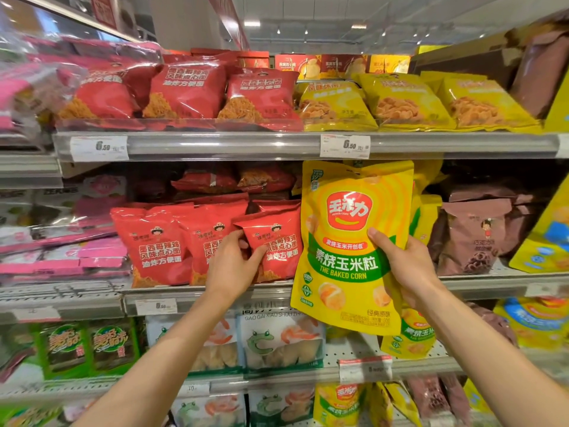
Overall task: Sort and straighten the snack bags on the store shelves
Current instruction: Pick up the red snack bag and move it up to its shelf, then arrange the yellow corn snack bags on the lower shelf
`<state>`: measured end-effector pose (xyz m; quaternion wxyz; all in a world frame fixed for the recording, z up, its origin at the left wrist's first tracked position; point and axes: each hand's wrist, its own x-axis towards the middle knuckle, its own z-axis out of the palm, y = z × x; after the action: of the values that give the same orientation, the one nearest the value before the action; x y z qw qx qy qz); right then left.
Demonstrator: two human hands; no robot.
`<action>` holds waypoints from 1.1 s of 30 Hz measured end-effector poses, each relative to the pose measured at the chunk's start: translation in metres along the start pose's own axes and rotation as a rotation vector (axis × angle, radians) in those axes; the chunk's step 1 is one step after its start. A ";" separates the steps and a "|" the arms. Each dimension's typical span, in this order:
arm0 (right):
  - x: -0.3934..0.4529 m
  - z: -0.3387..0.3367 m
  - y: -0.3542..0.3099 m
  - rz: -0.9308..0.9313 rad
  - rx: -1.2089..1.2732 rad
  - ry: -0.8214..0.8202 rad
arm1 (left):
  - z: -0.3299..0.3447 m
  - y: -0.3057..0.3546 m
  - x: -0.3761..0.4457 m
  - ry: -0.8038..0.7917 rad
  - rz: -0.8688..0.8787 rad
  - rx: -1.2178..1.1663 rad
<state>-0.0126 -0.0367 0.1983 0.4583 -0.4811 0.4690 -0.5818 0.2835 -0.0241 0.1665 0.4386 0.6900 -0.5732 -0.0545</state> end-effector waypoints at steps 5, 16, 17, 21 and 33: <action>-0.007 -0.007 -0.001 0.008 0.050 0.004 | -0.010 0.004 -0.015 0.045 0.040 -0.021; -0.024 -0.015 0.015 0.097 0.119 -0.041 | 0.011 0.038 -0.036 -0.521 -0.087 -0.591; -0.027 -0.013 0.017 0.110 0.113 -0.060 | 0.013 0.041 -0.038 -0.554 -0.105 -0.634; -0.042 -0.007 0.029 0.154 0.071 -0.137 | 0.018 0.045 -0.054 -0.610 -0.113 -0.803; -0.080 -0.046 0.096 0.288 -0.013 -0.263 | 0.051 0.005 -0.134 -0.588 -0.272 -0.771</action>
<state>-0.0412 0.0339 0.0888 0.5909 -0.4840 0.4730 -0.4392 0.2054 0.0605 0.0817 0.4706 0.5016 -0.5154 -0.5112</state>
